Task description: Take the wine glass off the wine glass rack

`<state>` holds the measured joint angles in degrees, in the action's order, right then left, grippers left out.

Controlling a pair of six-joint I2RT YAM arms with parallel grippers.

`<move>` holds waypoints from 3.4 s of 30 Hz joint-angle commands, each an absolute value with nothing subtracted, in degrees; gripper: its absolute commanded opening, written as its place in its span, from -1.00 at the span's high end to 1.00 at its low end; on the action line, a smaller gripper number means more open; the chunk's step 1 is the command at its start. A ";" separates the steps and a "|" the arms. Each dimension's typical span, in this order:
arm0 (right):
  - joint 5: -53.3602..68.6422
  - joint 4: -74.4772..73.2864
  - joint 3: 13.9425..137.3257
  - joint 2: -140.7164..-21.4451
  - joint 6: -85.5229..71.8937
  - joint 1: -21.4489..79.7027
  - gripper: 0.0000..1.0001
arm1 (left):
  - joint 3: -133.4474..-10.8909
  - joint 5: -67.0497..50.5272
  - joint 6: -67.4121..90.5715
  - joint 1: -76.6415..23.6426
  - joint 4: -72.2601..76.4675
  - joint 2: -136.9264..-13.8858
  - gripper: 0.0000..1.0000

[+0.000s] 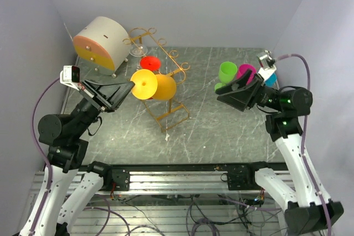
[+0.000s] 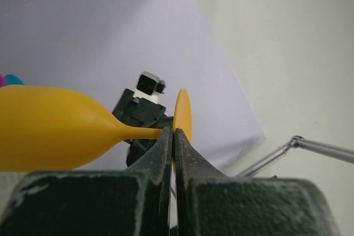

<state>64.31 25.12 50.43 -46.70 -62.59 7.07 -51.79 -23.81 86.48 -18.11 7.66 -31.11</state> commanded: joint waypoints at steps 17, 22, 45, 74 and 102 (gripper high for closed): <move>62.41 58.55 62.71 -69.15 -71.82 27.03 -0.08 | -54.28 -30.68 95.19 -18.37 32.04 -33.40 0.86; 61.60 61.91 63.56 -71.75 -72.63 30.65 -0.08 | -54.57 -30.54 95.25 -18.35 32.02 -33.27 0.86; 57.85 72.16 66.43 -77.25 -75.99 37.24 0.68 | -51.00 -29.43 95.44 -18.37 30.91 -31.43 0.86; -23.54 -60.06 85.53 -57.40 -20.90 37.27 1.00 | -74.03 -4.55 49.25 -18.37 -43.31 -41.81 0.05; -2.20 -55.77 77.70 -81.75 -13.55 18.83 1.00 | -72.92 -4.41 44.07 -18.37 -47.94 -47.34 0.13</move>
